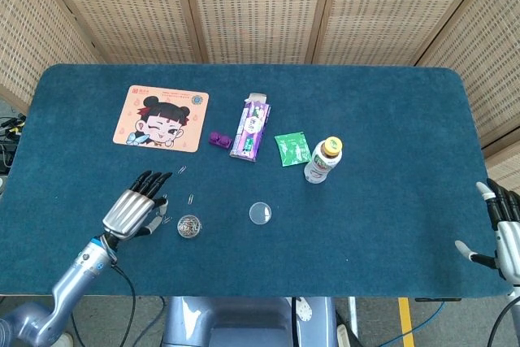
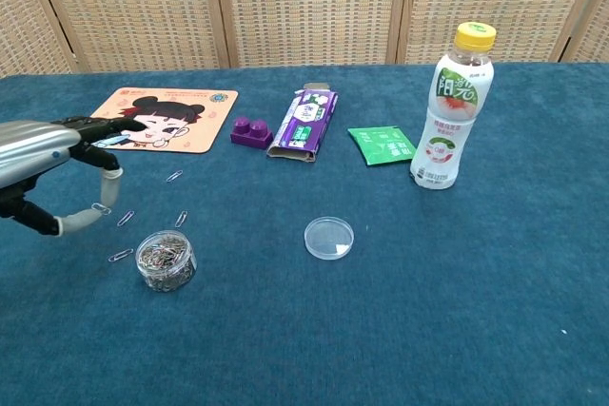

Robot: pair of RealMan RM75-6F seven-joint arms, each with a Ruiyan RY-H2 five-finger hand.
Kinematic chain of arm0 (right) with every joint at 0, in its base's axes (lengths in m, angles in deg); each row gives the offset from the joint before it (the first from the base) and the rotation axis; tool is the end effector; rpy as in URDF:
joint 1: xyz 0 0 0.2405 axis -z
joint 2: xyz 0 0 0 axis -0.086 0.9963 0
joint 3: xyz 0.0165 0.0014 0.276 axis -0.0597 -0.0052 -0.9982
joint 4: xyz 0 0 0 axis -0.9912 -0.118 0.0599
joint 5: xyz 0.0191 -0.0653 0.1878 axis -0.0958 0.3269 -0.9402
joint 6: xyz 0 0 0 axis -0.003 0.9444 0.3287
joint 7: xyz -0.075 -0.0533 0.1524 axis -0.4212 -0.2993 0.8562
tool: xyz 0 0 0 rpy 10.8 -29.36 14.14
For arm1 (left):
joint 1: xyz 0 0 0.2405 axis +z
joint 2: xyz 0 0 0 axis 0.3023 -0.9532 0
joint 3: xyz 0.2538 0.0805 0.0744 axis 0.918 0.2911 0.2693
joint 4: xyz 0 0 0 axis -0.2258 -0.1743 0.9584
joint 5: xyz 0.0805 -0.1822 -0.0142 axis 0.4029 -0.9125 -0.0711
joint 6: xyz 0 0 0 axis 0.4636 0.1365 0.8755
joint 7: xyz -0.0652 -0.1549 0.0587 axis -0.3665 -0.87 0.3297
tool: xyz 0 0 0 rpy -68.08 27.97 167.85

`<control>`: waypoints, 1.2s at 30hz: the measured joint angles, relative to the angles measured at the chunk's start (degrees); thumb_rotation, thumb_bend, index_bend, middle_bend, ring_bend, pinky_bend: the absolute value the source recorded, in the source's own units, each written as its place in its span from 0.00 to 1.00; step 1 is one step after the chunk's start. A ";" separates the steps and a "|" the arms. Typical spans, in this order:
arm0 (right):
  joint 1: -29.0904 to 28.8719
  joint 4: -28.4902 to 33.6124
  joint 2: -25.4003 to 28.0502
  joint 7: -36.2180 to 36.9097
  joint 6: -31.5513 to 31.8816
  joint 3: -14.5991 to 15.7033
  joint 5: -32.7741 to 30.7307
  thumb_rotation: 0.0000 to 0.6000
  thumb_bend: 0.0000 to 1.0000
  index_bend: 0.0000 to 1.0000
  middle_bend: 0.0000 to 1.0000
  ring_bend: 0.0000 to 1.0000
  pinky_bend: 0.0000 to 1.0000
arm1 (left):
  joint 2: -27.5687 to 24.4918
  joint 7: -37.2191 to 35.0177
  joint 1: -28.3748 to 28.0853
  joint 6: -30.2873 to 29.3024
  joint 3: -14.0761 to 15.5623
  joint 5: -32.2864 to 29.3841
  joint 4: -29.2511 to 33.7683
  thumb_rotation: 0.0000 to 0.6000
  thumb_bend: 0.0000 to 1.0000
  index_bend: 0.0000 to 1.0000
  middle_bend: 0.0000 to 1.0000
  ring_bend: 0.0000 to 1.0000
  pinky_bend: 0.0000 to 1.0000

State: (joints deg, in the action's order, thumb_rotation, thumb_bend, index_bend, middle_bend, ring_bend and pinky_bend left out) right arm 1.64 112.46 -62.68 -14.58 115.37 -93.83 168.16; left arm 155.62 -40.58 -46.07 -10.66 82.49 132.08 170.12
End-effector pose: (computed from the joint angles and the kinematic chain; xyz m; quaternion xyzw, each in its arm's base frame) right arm -0.3352 -0.2163 0.2170 0.5556 -0.4007 0.4039 0.6063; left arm -0.2254 0.3116 0.0148 -0.7784 -0.3188 -0.3584 0.4049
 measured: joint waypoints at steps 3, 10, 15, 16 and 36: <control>0.00 0.00 0.02 0.07 0.00 -0.03 -0.03 1.00 0.00 0.00 0.00 0.00 0.00 | 0.36 3.05 -1.50 2.00 -1.15 -1.77 2.51 1.00 0.44 0.62 0.00 0.00 0.00; -0.04 -0.13 0.07 0.42 -0.12 0.04 0.09 1.00 0.00 0.00 0.00 0.00 0.00 | 2.85 8.46 -3.27 4.82 -1.81 -4.97 4.70 1.00 0.44 0.62 0.00 0.00 0.00; -0.07 -0.23 0.20 0.94 -0.17 -0.04 0.00 1.00 0.00 0.00 0.00 0.00 0.00 | 4.61 11.26 -3.59 5.65 -1.23 -6.97 4.31 1.00 0.44 0.62 0.00 0.00 0.00; -0.06 -0.23 0.23 1.02 -0.16 -0.06 -0.04 1.00 0.00 0.00 0.00 0.00 0.00 | 4.82 11.65 -3.56 5.61 -0.97 -7.25 4.06 1.00 0.44 0.62 0.00 0.00 0.00; -0.08 -0.20 0.36 1.25 -0.25 -0.07 -0.10 1.00 0.00 0.00 0.00 0.00 0.00 | 5.73 8.76 -3.61 4.76 0.49 -6.95 1.68 1.00 0.25 0.31 0.00 0.00 0.00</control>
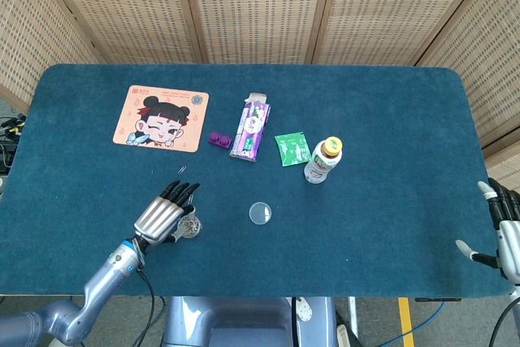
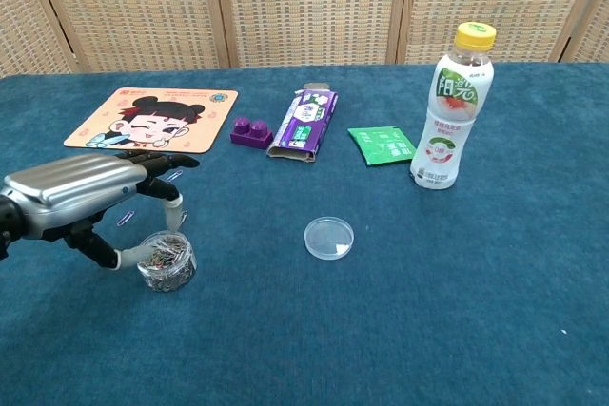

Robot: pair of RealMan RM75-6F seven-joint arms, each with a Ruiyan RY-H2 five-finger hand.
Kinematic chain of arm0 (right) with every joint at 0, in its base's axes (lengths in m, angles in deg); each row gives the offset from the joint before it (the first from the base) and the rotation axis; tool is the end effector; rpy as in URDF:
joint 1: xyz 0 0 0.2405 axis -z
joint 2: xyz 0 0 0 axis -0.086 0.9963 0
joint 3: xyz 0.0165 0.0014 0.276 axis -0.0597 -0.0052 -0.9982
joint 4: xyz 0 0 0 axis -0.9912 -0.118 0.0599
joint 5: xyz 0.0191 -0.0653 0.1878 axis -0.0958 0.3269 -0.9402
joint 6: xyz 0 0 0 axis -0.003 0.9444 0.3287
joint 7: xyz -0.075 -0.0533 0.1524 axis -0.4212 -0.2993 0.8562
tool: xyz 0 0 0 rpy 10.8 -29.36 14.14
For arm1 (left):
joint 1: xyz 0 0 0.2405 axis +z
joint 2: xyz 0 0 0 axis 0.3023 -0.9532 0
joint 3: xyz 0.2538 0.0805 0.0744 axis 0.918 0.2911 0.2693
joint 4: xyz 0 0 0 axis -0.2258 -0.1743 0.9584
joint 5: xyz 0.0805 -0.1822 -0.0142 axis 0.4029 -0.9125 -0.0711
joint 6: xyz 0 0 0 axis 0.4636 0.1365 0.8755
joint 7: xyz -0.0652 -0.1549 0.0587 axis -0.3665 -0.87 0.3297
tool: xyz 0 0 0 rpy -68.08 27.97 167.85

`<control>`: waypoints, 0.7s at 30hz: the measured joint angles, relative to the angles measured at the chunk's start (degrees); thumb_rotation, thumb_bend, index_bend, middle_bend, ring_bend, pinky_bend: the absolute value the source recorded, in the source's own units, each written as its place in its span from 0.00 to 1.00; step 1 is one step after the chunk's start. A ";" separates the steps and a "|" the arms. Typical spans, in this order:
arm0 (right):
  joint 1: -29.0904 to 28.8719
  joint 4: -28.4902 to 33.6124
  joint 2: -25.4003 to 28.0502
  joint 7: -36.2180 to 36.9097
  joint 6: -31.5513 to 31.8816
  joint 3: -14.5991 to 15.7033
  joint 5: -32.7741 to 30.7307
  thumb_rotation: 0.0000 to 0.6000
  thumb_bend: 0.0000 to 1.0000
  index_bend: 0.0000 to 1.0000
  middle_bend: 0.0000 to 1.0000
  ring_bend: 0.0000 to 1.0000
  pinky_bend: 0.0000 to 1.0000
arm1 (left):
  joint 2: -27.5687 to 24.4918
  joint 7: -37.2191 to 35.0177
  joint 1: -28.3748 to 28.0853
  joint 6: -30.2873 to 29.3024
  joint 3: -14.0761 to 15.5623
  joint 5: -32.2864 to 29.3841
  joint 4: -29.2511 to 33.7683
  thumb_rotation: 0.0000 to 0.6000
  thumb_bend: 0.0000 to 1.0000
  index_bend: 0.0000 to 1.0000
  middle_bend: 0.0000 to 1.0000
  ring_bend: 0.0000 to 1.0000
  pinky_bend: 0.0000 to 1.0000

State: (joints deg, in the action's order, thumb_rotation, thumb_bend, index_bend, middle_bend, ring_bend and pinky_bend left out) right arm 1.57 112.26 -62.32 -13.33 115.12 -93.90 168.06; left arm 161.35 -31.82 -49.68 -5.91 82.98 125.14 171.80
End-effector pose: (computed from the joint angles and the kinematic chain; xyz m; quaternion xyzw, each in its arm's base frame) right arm -0.3362 -0.2170 0.2192 0.5531 -0.4048 0.4071 0.6037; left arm -0.2001 0.3084 -0.0322 -0.8023 -0.3258 -0.3281 0.3775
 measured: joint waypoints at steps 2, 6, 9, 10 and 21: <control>0.02 0.00 0.02 0.05 0.03 -0.01 -0.02 1.00 0.00 0.00 0.00 0.00 0.00 | -0.23 -0.50 -0.03 -0.04 0.02 0.07 0.22 1.00 0.23 0.30 0.00 0.00 0.00; 0.03 0.01 -0.01 0.06 0.12 -0.04 0.00 1.00 0.00 0.00 0.00 0.00 0.00 | -1.08 -1.57 -0.08 -0.22 0.06 0.37 0.78 1.00 0.23 0.30 0.00 0.00 0.00; 0.04 0.03 0.00 0.01 0.11 -0.01 0.02 1.00 0.00 0.00 0.00 0.00 0.00 | -1.89 -2.38 -0.07 -0.61 0.04 0.68 1.33 1.00 0.23 0.30 0.00 0.00 0.00; 0.04 0.02 -0.01 0.00 0.10 0.00 0.02 1.00 0.00 0.00 0.00 0.00 0.00 | -2.15 -2.79 -0.04 -0.97 -0.03 0.90 1.51 1.00 0.23 0.30 0.00 0.00 0.00; -0.05 0.13 0.03 -0.01 -0.07 -0.02 -0.03 1.00 0.00 0.00 0.00 0.00 0.00 | -6.03 -6.17 -0.75 -0.82 -2.04 -0.27 -3.41 1.00 0.33 0.39 0.00 0.00 0.00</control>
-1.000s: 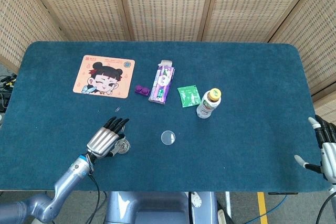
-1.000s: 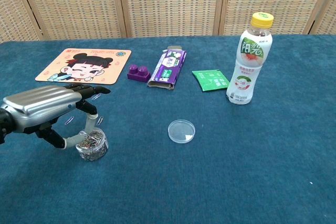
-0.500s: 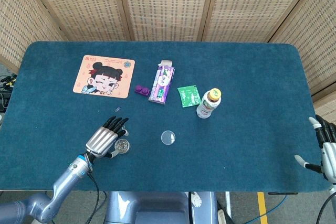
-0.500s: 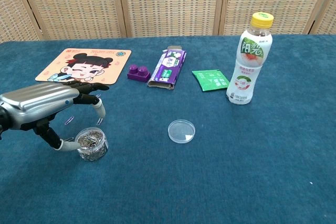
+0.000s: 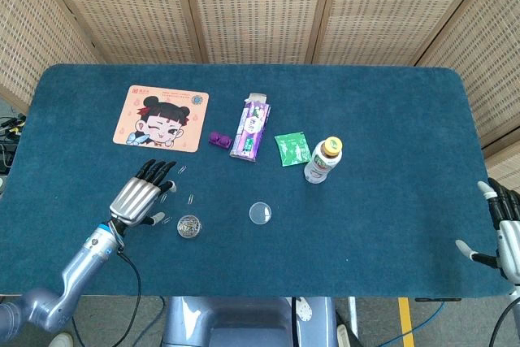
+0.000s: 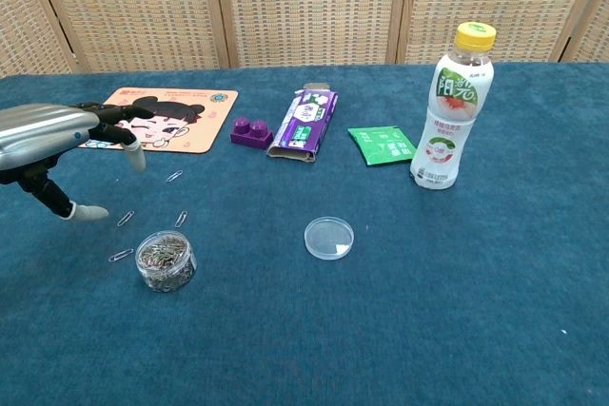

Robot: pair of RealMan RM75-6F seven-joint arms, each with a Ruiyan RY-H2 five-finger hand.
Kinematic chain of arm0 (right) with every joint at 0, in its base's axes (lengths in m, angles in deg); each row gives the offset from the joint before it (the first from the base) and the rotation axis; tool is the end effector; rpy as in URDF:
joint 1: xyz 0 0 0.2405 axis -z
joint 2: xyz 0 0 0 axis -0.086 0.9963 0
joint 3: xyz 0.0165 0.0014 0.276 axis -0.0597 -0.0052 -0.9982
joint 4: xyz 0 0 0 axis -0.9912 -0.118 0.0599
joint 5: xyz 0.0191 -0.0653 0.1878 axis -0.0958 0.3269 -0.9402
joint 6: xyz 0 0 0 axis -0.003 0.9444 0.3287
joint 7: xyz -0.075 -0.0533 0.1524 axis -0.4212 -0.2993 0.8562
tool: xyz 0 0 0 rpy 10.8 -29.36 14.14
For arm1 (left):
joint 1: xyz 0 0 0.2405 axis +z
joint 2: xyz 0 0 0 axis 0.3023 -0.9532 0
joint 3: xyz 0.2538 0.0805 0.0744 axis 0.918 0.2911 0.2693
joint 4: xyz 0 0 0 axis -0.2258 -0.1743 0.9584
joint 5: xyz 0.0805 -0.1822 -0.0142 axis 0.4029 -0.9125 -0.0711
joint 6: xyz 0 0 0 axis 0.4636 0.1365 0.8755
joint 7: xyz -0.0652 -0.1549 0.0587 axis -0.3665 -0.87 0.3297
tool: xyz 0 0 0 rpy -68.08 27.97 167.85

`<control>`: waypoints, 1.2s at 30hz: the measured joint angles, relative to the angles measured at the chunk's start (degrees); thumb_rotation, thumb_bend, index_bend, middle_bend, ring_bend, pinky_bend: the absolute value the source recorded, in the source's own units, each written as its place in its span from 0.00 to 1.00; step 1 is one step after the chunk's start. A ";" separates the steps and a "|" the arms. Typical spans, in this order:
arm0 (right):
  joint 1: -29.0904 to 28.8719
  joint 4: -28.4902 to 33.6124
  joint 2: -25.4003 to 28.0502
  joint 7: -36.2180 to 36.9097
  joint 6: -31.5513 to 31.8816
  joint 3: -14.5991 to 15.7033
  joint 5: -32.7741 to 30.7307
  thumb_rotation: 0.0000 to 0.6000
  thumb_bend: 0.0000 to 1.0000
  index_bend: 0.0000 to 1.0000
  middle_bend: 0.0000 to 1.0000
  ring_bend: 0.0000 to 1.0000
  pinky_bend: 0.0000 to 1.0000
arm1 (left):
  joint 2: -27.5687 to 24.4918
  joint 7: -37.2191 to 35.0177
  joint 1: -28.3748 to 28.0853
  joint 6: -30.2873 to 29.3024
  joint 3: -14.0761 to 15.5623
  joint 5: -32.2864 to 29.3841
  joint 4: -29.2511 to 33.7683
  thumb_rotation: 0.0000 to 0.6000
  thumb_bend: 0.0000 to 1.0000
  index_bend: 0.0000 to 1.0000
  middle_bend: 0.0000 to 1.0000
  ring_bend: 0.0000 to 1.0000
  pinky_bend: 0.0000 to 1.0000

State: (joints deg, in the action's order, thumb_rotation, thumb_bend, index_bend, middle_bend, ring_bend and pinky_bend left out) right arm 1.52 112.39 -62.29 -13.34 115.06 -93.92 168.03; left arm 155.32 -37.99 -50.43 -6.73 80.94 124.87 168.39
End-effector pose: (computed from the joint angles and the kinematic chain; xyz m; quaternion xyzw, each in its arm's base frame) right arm -0.3358 -0.2173 0.2191 0.5530 -0.4053 0.4076 0.6032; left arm -0.2260 0.3436 0.0180 -0.7789 -0.3189 -0.3286 0.4285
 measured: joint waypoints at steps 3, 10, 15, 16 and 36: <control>-0.05 0.04 -0.10 -0.35 -0.04 0.02 0.01 1.00 0.00 0.00 0.00 0.00 0.00 | 0.40 -1.85 -0.46 0.99 -0.01 -0.09 -3.47 1.00 0.50 0.40 0.00 0.00 0.00; -0.25 0.07 -0.39 -1.15 -0.48 -0.05 -0.47 1.00 0.00 0.00 0.00 0.00 0.00 | 4.45 -9.20 -1.78 3.25 0.76 1.51 -12.95 1.00 0.76 0.43 0.00 0.00 0.00; -0.41 -0.11 -0.58 -1.40 -0.85 -0.20 -0.97 1.00 0.00 0.00 0.00 0.00 0.00 | 7.54 -11.69 -2.57 3.89 1.62 3.33 -16.23 1.00 0.77 0.43 0.00 0.00 0.00; -0.43 -0.12 -0.60 -1.41 -0.87 -0.20 -0.97 1.00 0.00 0.00 0.00 0.00 0.00 | 7.96 -11.47 -2.66 4.00 1.76 3.38 -16.63 1.00 0.77 0.43 0.00 0.00 0.00; -0.27 -0.20 -0.18 -0.36 -0.73 -0.34 -1.12 1.00 0.00 0.00 0.00 0.00 0.00 | 10.70 -9.03 -2.90 6.12 2.02 0.96 -20.22 1.00 0.77 0.43 0.00 0.00 0.00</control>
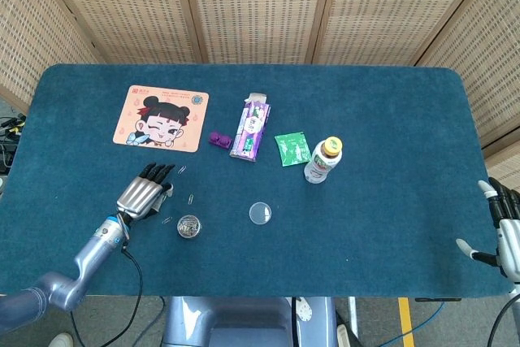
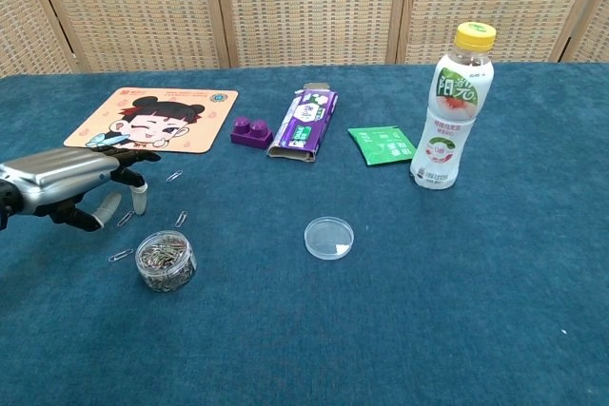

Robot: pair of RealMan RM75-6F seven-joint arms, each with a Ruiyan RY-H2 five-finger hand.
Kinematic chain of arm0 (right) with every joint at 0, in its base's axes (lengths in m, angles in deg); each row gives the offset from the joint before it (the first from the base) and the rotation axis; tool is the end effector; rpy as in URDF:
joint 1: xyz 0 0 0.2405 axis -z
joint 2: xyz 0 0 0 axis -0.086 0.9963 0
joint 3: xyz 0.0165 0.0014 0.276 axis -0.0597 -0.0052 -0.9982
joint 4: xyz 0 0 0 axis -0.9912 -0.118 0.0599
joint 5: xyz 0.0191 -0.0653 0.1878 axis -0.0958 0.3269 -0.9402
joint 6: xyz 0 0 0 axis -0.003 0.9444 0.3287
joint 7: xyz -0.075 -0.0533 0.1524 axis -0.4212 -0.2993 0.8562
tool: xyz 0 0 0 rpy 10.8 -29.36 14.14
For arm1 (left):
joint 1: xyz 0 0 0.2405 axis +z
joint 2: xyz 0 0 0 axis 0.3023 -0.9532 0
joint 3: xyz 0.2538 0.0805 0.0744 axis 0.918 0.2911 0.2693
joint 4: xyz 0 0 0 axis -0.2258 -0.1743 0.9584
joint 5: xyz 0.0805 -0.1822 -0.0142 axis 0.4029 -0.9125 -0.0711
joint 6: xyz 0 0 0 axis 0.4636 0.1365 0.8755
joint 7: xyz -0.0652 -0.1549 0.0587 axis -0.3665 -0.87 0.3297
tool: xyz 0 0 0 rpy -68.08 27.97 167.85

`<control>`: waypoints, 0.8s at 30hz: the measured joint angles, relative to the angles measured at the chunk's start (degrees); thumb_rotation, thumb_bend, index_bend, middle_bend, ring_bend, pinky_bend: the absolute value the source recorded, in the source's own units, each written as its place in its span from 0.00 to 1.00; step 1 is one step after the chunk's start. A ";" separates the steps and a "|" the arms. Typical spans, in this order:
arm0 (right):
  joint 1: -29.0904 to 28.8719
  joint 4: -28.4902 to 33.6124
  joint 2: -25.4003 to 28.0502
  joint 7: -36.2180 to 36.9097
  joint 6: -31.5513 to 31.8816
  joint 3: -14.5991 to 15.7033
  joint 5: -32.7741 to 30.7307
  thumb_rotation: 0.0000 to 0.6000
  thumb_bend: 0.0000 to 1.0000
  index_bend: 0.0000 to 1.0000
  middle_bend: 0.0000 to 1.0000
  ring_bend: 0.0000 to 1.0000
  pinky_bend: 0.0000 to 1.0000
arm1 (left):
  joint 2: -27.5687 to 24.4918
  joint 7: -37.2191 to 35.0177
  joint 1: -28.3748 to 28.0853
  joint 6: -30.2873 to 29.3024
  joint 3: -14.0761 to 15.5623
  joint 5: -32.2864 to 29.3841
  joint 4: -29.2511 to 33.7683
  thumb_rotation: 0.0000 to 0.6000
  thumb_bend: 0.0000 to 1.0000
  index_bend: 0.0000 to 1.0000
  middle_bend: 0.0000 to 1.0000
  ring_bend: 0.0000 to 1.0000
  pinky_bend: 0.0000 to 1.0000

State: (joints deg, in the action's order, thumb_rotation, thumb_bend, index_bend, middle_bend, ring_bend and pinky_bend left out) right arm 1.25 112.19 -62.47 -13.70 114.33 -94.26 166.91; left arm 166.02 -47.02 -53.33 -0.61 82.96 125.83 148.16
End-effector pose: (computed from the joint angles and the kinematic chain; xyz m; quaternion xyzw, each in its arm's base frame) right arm -0.3387 -0.2199 0.2190 0.5495 -0.4083 0.4025 0.6077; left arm -0.2627 0.3681 -0.0340 -0.7923 -0.3380 -0.2810 0.4232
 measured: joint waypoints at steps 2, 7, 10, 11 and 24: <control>0.01 -0.04 0.05 0.17 0.03 -0.04 -0.03 1.00 0.00 0.00 0.00 0.00 0.00 | 0.08 0.62 -0.06 0.36 0.01 -0.30 -0.15 1.00 0.78 0.43 0.00 0.00 0.00; 0.03 -0.12 0.12 0.40 0.04 -0.06 -0.01 1.00 0.00 0.00 0.00 0.00 0.00 | -0.09 1.90 -0.12 1.17 -0.04 -1.29 0.01 1.00 0.78 0.43 0.00 0.00 0.00; 0.07 -0.11 0.18 0.64 0.13 -0.07 0.04 1.00 0.00 0.00 0.00 0.00 0.00 | -0.63 2.76 0.04 1.44 -0.04 -1.97 0.46 1.00 0.77 0.44 0.00 0.00 0.00; 0.09 -0.09 0.22 0.69 0.17 -0.08 0.05 1.00 0.00 0.00 0.00 0.00 0.00 | -0.84 3.00 0.10 1.50 -0.05 -2.17 0.61 1.00 0.77 0.44 0.00 0.00 0.00; 0.31 0.24 0.48 1.20 0.53 -0.07 0.24 1.00 0.00 0.00 0.00 0.00 0.00 | -3.83 6.41 1.22 2.33 0.14 -5.08 2.73 1.00 0.77 0.46 0.00 0.00 0.00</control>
State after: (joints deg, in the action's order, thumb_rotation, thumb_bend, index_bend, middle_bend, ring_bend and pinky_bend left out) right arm 1.55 112.43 -61.99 -12.50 114.86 -94.33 167.15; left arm 162.19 -40.61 -52.11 1.72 83.10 120.75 150.90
